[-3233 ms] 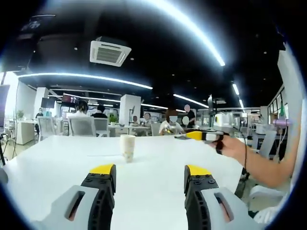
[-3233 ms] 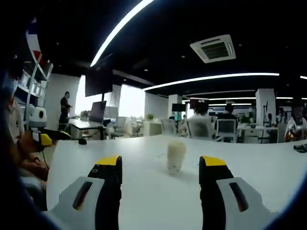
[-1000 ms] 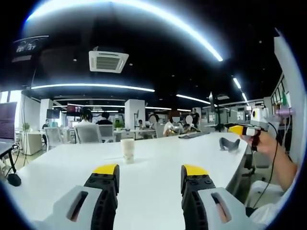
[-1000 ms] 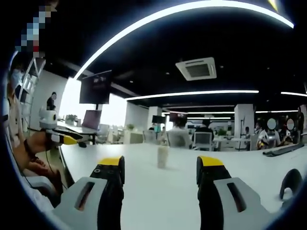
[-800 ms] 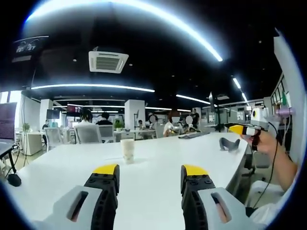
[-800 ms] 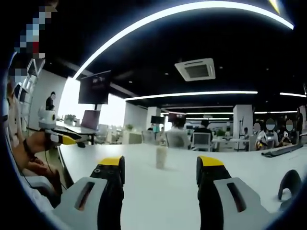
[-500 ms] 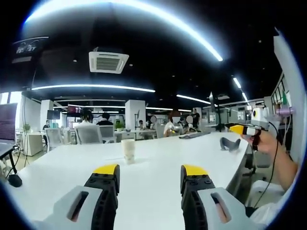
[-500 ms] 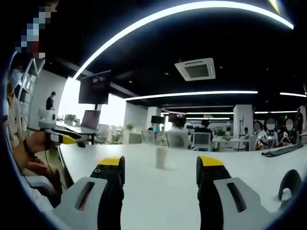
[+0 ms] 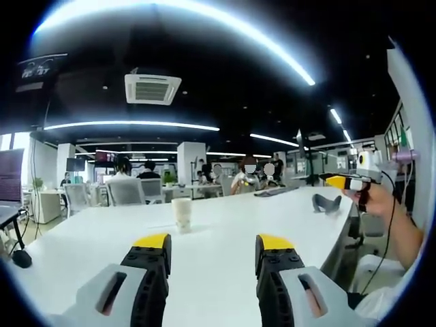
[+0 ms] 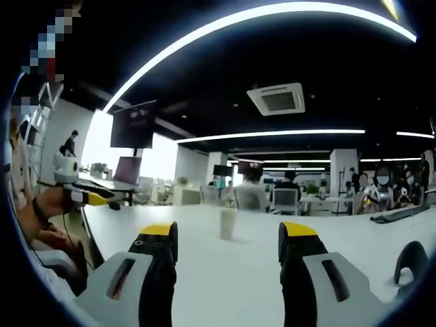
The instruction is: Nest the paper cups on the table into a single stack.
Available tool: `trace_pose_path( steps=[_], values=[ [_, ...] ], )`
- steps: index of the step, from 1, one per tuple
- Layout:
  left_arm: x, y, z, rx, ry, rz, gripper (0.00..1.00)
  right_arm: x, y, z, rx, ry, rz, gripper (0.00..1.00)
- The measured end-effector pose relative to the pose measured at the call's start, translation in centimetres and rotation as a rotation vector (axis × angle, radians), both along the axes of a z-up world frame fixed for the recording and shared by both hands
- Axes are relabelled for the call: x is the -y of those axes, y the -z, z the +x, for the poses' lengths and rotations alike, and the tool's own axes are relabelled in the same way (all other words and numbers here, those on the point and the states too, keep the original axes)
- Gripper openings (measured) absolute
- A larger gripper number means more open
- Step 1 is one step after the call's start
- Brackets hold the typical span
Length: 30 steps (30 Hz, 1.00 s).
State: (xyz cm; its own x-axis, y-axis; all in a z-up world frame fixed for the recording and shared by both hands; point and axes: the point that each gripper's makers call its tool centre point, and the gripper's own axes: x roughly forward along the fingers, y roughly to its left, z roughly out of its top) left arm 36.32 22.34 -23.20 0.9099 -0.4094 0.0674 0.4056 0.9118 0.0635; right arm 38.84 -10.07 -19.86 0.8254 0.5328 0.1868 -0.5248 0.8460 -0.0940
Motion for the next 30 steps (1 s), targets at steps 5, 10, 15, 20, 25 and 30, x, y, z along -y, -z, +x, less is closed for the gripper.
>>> trace_pose_path(
  steps=[5,10,15,20,25,30],
  values=[
    [0.2,0.0,0.0,-0.002,0.003,0.006,0.53,0.2,0.2,0.1,-0.001,0.002,0.009,0.62],
    [-0.1,-0.4,0.0,0.005,0.002,0.004,0.53,0.2,0.8,0.4,-0.018,-0.001,0.01,0.62],
    [0.0,-0.1,0.1,0.002,0.009,0.003,0.53,0.2,0.4,0.1,-0.008,0.004,0.009,0.62],
    [0.2,-0.1,0.1,0.002,0.015,0.001,0.53,0.5,0.1,0.0,-0.003,0.01,0.012,0.62],
    [0.7,0.0,0.1,0.006,0.021,0.0,0.53,0.8,-0.2,-0.3,0.008,0.016,0.01,0.62],
    [1.1,0.0,-0.1,0.006,0.028,0.008,0.53,0.8,-0.3,-0.5,0.014,0.015,0.01,0.62]
  ],
)
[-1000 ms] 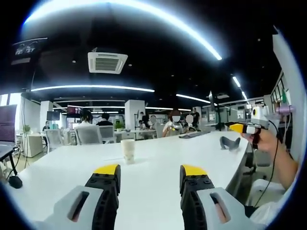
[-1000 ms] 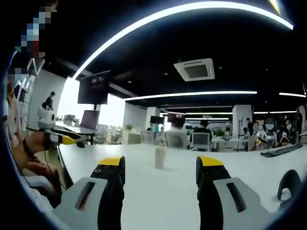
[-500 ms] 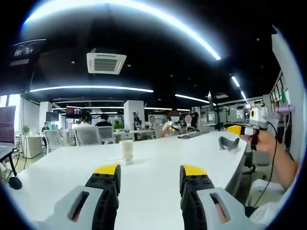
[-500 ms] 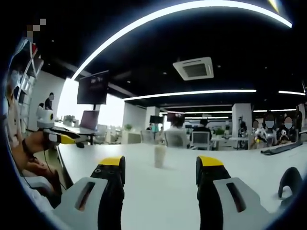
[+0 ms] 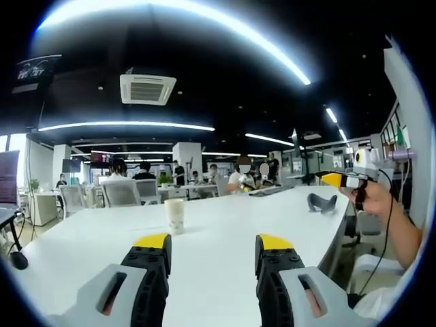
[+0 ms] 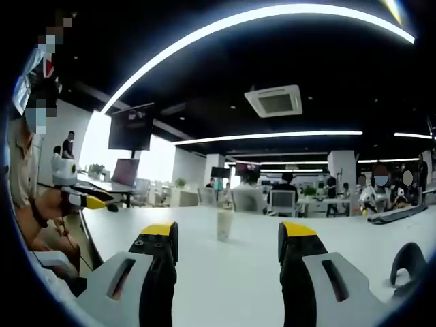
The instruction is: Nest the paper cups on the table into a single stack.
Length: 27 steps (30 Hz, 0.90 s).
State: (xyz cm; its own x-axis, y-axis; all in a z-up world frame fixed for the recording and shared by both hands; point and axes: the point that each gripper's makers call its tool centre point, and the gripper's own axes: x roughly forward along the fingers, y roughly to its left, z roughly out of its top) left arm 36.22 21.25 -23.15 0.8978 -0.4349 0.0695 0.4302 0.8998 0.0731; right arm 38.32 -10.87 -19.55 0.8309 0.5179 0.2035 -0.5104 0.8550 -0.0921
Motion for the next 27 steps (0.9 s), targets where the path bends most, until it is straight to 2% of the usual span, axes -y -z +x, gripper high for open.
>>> trace_pose_path(
  steps=[27],
  values=[
    [-0.06,0.18,-0.11,-0.004,-0.003,0.002,0.53,0.28,-0.08,0.12,-0.001,0.006,-0.006,0.62]
  ],
)
